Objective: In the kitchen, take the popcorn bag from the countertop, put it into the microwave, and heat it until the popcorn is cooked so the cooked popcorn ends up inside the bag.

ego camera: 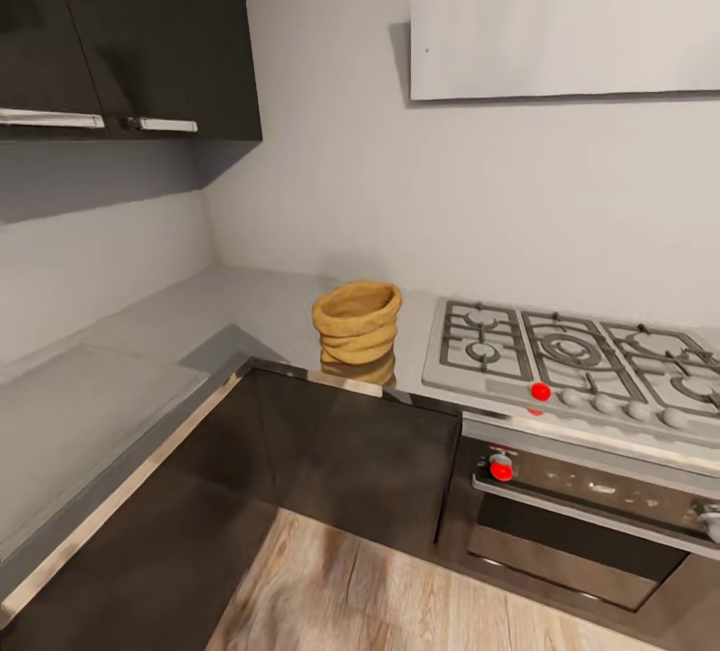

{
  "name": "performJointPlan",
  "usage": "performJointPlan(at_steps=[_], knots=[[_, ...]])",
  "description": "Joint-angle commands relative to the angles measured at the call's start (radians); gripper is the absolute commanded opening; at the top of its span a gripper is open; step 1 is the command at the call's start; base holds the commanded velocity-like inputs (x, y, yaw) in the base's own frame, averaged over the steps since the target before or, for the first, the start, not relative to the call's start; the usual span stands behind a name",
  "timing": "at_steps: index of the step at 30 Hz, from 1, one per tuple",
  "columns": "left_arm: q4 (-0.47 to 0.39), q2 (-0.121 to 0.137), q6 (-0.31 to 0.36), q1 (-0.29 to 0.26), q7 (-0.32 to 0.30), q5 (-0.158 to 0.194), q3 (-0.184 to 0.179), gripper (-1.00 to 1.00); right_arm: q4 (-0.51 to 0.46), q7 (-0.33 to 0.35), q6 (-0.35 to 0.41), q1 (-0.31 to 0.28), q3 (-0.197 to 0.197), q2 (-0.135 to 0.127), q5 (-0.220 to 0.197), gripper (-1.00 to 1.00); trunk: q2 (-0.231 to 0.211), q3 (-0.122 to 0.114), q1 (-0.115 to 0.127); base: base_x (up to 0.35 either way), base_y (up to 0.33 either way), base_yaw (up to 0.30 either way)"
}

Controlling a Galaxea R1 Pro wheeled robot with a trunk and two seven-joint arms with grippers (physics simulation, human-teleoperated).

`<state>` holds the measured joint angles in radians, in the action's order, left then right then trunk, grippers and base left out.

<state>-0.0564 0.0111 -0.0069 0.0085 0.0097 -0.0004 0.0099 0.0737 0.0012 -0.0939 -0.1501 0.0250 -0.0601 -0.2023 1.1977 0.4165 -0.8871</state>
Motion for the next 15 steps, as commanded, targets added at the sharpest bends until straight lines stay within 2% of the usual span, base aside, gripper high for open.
performJointPlan(at_steps=[1,5,7,10,12,15], knots=[[-0.002,0.000,-0.001,0.001,0.001,0.000,0.001,1.00,0.004,0.000,-0.007,-0.002,0.003,0.001,-0.007,1.00,-0.007,-0.002,0.004,0.000,0.000,0.000],[-0.002,0.001,-0.001,0.001,0.001,0.000,0.001,1.00,-0.001,-0.003,-0.004,-0.002,0.004,0.004,-0.008,1.00,-0.035,-0.015,0.019,0.000,0.000,0.000],[-0.002,0.000,-0.001,0.001,0.001,0.000,0.001,1.00,-0.054,-0.005,-0.001,-0.002,0.006,0.005,-0.006,1.00,-0.049,-0.021,0.027,0.000,0.000,0.000],[-0.002,-0.001,-0.001,0.001,0.001,0.000,0.001,1.00,-0.269,-0.034,0.024,-0.002,0.010,-0.011,-0.002,1.00,-0.070,-0.031,0.038,0.000,0.000,0.000],[-0.002,-0.002,-0.001,0.001,0.001,0.000,0.001,1.00,-0.472,-0.073,0.115,-0.002,0.010,-0.024,-0.001,1.00,-0.084,-0.037,0.046,0.000,0.000,0.000],[-0.002,-0.002,-0.001,0.001,0.001,0.000,0.001,1.00,-0.718,-0.095,0.243,-0.002,0.010,-0.030,0.000,1.00,-0.105,-0.046,0.058,0.000,0.000,0.000]])
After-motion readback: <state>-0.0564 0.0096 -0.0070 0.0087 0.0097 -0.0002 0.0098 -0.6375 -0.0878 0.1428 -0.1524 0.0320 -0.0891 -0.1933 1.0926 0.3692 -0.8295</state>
